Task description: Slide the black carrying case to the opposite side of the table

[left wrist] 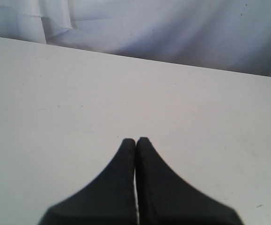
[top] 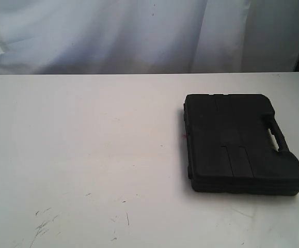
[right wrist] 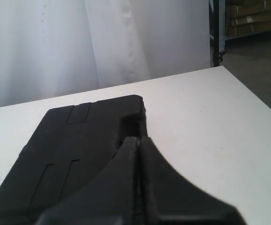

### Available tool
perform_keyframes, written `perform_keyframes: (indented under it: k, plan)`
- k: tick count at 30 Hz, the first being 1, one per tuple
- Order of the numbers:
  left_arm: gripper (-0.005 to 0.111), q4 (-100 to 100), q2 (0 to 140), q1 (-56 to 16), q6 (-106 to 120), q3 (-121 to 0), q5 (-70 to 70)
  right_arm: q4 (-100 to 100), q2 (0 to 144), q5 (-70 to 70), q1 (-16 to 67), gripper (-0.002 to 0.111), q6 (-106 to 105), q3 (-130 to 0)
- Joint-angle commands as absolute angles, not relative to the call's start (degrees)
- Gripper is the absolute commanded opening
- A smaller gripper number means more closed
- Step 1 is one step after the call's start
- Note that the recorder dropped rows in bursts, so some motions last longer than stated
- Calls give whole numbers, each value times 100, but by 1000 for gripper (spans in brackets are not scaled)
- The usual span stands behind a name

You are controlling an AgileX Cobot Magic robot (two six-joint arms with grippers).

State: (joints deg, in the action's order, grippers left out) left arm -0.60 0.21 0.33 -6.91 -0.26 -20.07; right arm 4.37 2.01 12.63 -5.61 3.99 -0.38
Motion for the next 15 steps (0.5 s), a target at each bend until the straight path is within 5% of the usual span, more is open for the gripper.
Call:
perform_keyframes:
  k: [1, 15]
  plan:
    - [0, -52, 0, 0, -698, 0, -1993, 385, 158, 1312, -571, 0, 318, 0]
    - [0, -52, 0, 0, -700, 0, -1993, 289, 158, 1832, -571, 0, 105, 0]
